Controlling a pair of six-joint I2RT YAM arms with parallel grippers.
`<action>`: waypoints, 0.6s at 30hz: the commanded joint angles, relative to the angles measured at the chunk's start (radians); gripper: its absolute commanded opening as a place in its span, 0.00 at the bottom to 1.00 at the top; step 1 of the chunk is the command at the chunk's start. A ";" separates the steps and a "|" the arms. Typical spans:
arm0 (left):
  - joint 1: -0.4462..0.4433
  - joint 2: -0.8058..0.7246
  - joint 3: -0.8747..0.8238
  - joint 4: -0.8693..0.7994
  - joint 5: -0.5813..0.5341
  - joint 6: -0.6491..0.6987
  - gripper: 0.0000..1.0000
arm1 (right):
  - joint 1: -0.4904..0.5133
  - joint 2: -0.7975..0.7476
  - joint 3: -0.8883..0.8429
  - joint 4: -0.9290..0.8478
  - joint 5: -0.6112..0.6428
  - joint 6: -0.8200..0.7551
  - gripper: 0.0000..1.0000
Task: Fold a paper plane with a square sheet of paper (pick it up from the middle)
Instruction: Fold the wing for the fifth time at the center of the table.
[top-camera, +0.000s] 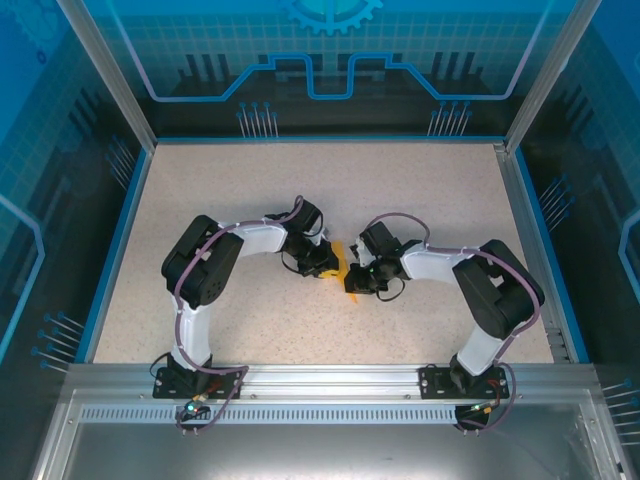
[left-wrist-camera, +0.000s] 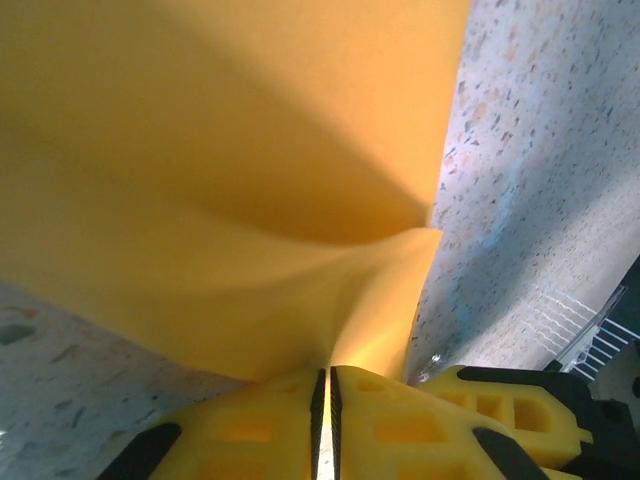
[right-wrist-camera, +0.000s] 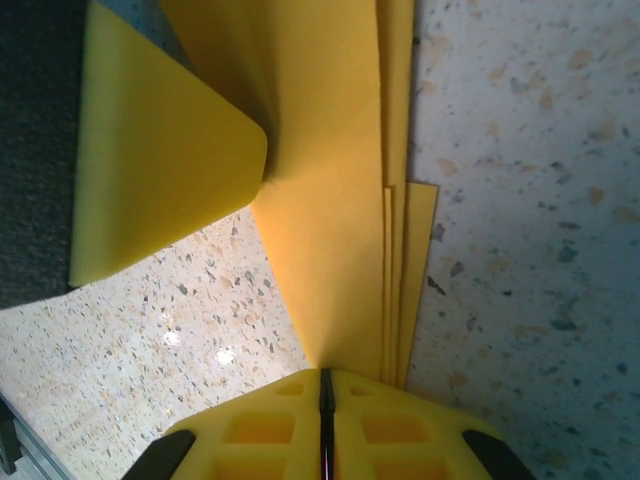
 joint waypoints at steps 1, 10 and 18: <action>0.006 0.003 0.014 -0.020 -0.017 0.061 0.17 | -0.002 0.047 -0.029 -0.060 0.030 -0.010 0.09; -0.037 -0.094 -0.081 0.122 0.039 0.043 0.19 | -0.002 0.072 -0.018 -0.074 0.035 0.005 0.09; -0.044 -0.020 -0.064 0.109 -0.019 0.085 0.18 | 0.000 0.079 -0.022 -0.095 0.046 0.006 0.08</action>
